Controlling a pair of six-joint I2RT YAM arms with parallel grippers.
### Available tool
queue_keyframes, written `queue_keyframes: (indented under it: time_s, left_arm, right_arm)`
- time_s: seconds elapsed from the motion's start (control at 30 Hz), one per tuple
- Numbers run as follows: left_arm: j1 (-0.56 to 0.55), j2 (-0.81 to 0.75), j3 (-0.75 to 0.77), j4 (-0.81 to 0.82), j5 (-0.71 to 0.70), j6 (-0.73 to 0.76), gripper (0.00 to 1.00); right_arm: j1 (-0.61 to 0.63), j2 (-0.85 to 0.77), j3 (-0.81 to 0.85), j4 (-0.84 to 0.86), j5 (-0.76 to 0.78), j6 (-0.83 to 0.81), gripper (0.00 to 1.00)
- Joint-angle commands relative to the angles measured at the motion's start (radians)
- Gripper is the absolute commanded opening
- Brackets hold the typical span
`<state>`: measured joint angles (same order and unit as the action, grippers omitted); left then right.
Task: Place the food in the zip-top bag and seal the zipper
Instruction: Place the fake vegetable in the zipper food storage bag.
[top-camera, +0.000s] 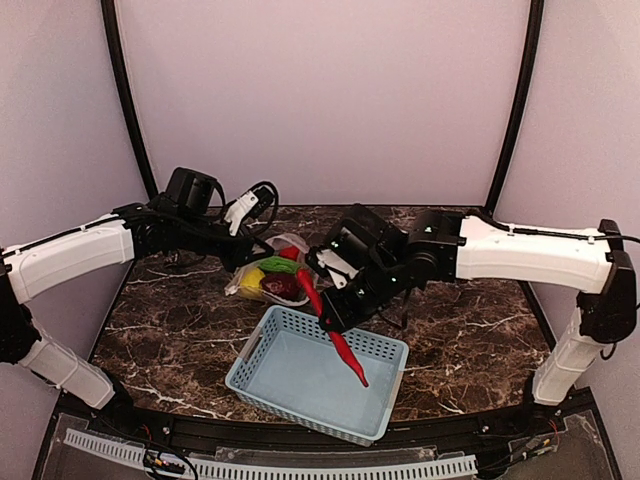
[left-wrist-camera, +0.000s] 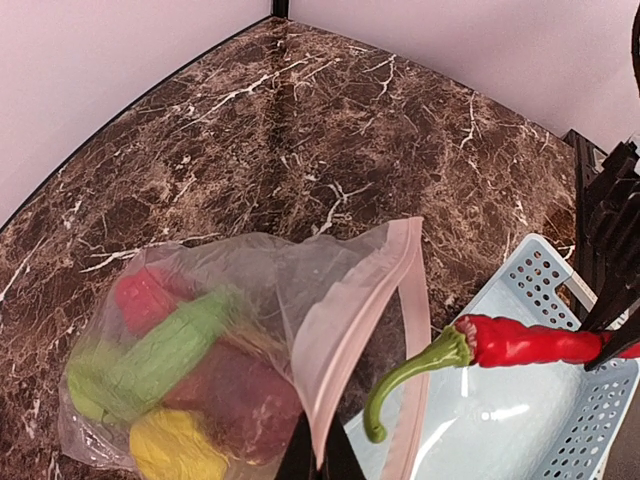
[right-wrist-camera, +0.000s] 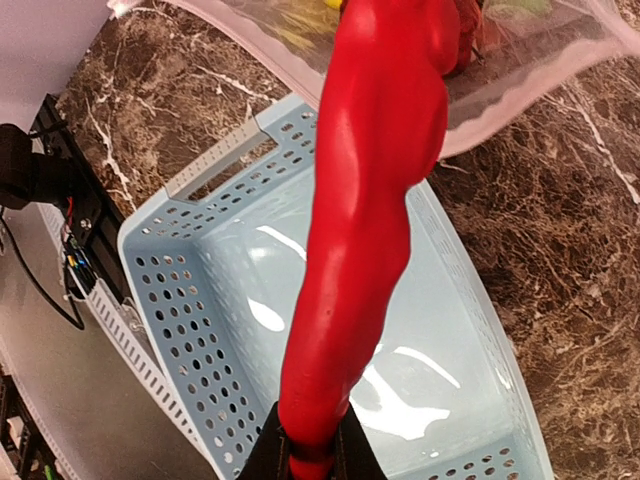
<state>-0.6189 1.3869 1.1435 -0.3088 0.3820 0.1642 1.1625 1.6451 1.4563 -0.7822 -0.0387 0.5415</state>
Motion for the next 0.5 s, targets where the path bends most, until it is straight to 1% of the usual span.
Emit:
queue_keyframes:
  time_s: [0.0, 0.1, 0.17, 0.33, 0.47]
  left_arm:
    - [-0.008, -0.049, -0.017, -0.001, 0.053, 0.040, 0.01]
    - [-0.041, -0.048, -0.018, -0.018, 0.041, 0.069, 0.01]
    - [-0.063, -0.043, -0.015, -0.029, 0.026, 0.081, 0.01]
    - [-0.103, -0.035, -0.015, -0.040, -0.009, 0.096, 0.01]
    - [-0.119, -0.025, -0.013, -0.050, 0.011, 0.099, 0.01]
  right_arm:
    - [-0.027, 0.056, 0.125, -0.083, -0.109, 0.074, 0.02]
    - [-0.061, 0.090, 0.169, -0.100, -0.177, 0.110, 0.01]
    - [-0.078, 0.110, 0.196, -0.107, -0.195, 0.121, 0.01]
    - [-0.117, 0.151, 0.227, -0.120, -0.224, 0.142, 0.02]
    - [-0.141, 0.183, 0.269, -0.116, -0.201, 0.141, 0.03]
